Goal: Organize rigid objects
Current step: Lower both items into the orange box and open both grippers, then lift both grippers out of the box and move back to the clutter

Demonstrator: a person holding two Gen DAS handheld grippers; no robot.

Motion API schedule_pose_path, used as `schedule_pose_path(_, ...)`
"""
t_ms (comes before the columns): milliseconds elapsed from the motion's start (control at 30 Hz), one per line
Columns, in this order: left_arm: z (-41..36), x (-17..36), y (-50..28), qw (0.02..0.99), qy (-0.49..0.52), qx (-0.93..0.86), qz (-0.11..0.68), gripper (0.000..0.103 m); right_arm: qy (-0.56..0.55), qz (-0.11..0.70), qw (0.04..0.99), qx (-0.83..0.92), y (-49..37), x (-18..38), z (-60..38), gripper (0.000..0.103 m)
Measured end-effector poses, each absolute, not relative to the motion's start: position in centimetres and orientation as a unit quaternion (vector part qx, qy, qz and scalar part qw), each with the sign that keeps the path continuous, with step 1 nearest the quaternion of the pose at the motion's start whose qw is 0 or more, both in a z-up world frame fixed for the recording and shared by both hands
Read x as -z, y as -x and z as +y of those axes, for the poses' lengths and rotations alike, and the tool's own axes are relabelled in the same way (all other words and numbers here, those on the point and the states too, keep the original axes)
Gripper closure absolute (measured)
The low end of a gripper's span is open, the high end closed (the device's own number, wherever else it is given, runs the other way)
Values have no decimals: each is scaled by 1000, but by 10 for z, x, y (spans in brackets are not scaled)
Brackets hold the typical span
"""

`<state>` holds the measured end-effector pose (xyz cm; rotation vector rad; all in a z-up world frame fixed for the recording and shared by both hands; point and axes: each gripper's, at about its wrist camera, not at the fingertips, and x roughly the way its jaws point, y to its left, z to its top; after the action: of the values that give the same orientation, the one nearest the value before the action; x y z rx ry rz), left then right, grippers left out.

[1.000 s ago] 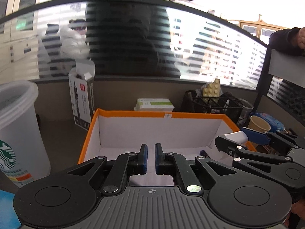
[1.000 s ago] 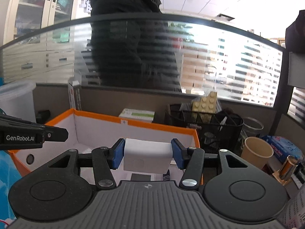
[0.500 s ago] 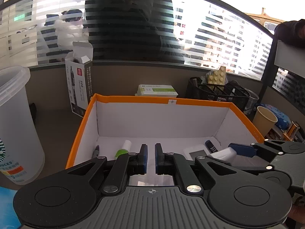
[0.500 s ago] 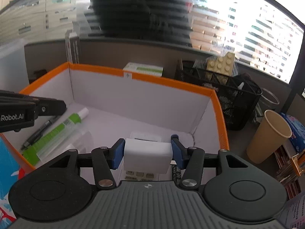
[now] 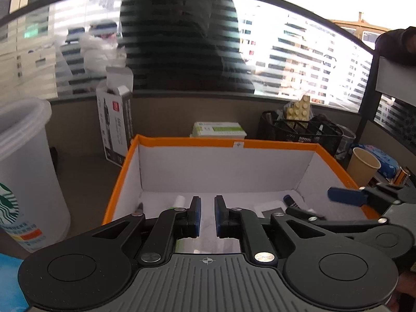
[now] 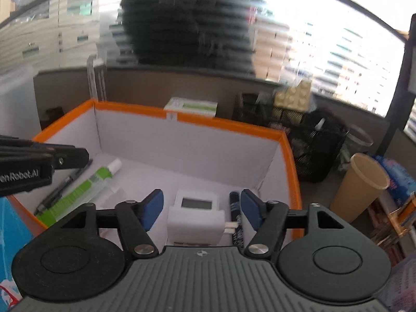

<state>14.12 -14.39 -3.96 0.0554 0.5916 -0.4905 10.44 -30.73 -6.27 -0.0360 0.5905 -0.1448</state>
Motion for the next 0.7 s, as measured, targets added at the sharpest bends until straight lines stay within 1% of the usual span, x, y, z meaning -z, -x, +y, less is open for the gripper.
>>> schedule_pose_path(33, -143, 37, -139, 928, -27, 238, 284, 88, 21, 286, 955, 74, -101, 59, -307, 39)
schedule_pose_path(67, -142, 34, -136, 930, -28, 236, 280, 82, 22, 280, 957, 76, -97, 55, -306, 39)
schedule_pose_path(100, -141, 31, -133, 932, -30, 234, 275, 72, 21, 273, 959, 78, -93, 51, -307, 39)
schedule_pose_path(133, -139, 29, -130, 934, -32, 233, 270, 67, 19, 267, 960, 79, -89, 47, -307, 39)
schedule_pose_path(167, -138, 26, -126, 936, -33, 231, 263, 53, 16, 260, 962, 81, -83, 43, -307, 35)
schedule_pose_path(200, -135, 22, -121, 939, -34, 226, 256, 36, 14, 253, 964, 83, -78, 39, -308, 31)
schedule_pose_path(233, -133, 20, -117, 942, -34, 223, 248, 30, 14, 246, 966, 85, -72, 36, -307, 28)
schedule_pose_path(300, -127, 12, -105, 947, -38, 222, 231, 18, 17, 232, 969, 89, -57, 28, -304, 27)
schedule_pose_path(333, -122, 9, -99, 949, -39, 222, 222, 14, 20, 225, 970, 91, -49, 25, -303, 27)
schedule_pose_path(367, -117, 5, -93, 950, -37, 222, 215, 7, 22, 218, 971, 93, -41, 22, -303, 26)
schedule_pose_path(400, -110, 2, -88, 953, -34, 219, 209, 3, 25, 211, 973, 95, -32, 19, -302, 25)
schedule_pose_path(533, -86, -4, -67, 961, -22, 200, 188, 0, 29, 184, 977, 105, 7, 11, -301, 21)
schedule_pose_path(633, -76, 0, -58, 961, -20, 196, 194, 0, 24, 179, 977, 112, 31, 13, -301, 18)
schedule_pose_path(700, -73, 6, -52, 959, -25, 199, 203, 0, 26, 181, 976, 115, 44, 18, -299, 17)
